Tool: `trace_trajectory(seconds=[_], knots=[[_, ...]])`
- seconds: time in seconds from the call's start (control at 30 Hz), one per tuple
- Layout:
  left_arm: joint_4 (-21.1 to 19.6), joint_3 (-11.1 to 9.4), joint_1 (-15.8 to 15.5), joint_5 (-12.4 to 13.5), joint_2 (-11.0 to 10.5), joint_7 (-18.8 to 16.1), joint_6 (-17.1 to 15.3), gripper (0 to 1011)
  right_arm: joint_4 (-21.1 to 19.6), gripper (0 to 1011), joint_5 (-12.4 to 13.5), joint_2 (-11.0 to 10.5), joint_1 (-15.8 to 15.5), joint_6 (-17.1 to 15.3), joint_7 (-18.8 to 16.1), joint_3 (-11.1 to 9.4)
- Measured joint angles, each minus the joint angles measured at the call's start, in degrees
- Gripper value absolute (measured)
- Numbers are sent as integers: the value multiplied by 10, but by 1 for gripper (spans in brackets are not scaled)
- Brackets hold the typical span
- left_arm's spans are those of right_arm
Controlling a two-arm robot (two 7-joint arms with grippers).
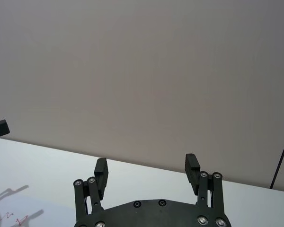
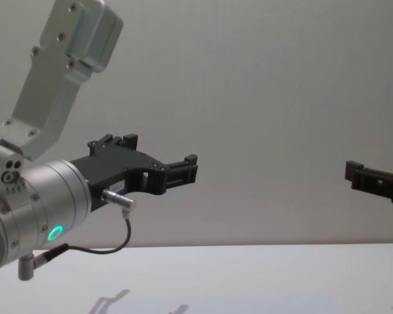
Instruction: Use the one hand to pick up the stamp and affix it onto the A4 paper.
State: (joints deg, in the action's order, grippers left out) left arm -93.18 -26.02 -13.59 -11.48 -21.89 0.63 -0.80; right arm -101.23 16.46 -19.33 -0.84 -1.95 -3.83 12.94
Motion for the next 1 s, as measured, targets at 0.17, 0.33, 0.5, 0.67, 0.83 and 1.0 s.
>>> trace_trajectory(seconds=[0.17,0.33,0.5,0.67,0.83,1.0], knots=[[0,0,0,0,0,0,0,1001,0,1001,0,0,0,0,0,0],[0,0,0,0,0,0,0,1001,0,1001,0,0,0,0,0,0],[0,0,0,0,0,0,0,1001,0,1001,0,0,0,0,0,0],[0,0,0,0,0,0,0,1001,0,1001,0,0,0,0,0,0],[0,0,0,0,0,0,0,1001,-2,1001,2,-3,-3,0,0,-2],[0,0,0,0,0,0,0,1001,-17,1001,9,-14,-21,0,8,-7]])
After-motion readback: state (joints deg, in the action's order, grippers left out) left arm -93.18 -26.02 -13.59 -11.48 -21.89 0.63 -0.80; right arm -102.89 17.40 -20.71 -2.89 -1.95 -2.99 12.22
